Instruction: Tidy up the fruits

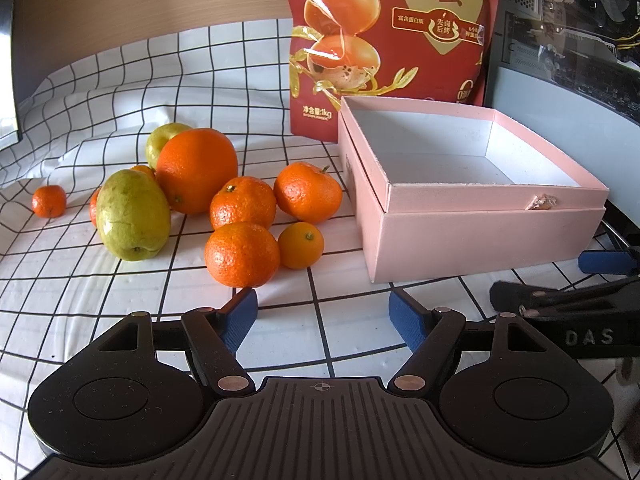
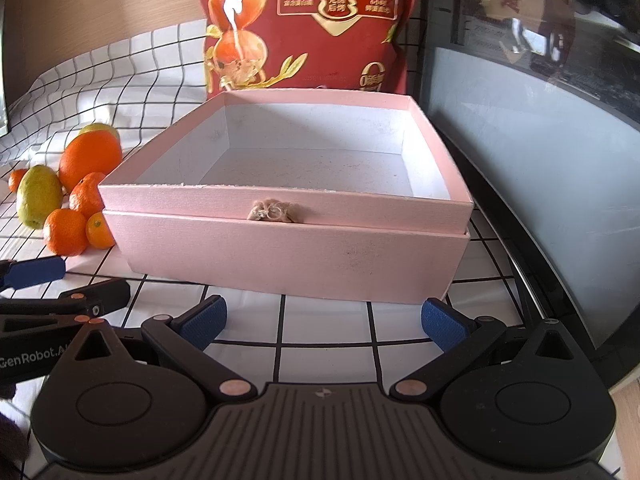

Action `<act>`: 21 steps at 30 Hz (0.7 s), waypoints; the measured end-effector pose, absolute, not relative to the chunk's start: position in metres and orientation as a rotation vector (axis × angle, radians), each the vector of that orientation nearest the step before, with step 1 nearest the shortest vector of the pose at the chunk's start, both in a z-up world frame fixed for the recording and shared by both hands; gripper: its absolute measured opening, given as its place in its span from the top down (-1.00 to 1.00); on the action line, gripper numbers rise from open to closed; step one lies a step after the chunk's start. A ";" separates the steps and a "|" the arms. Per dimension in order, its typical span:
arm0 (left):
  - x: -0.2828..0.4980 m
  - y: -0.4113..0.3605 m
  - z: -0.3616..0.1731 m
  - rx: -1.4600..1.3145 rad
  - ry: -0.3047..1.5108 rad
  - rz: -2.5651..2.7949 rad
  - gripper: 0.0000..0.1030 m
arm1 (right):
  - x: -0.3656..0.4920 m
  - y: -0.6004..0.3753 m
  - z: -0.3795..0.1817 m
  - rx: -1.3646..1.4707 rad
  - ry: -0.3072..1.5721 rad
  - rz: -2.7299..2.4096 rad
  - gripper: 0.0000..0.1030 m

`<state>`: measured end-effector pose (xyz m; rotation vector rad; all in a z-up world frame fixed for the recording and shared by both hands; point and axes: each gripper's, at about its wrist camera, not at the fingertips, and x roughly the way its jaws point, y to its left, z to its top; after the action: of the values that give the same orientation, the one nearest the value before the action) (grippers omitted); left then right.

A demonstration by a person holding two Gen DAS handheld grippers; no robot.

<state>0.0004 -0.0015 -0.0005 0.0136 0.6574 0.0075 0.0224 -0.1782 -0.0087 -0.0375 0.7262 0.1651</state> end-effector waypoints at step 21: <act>-0.034 0.042 0.026 -0.161 0.571 -0.171 -0.40 | 0.001 -0.176 -0.001 -0.139 0.842 0.364 -1.00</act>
<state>-0.0339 0.0419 0.0263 -0.1607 0.5706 -0.1708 0.0009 -0.1764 -0.0006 -0.1392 0.8423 0.3639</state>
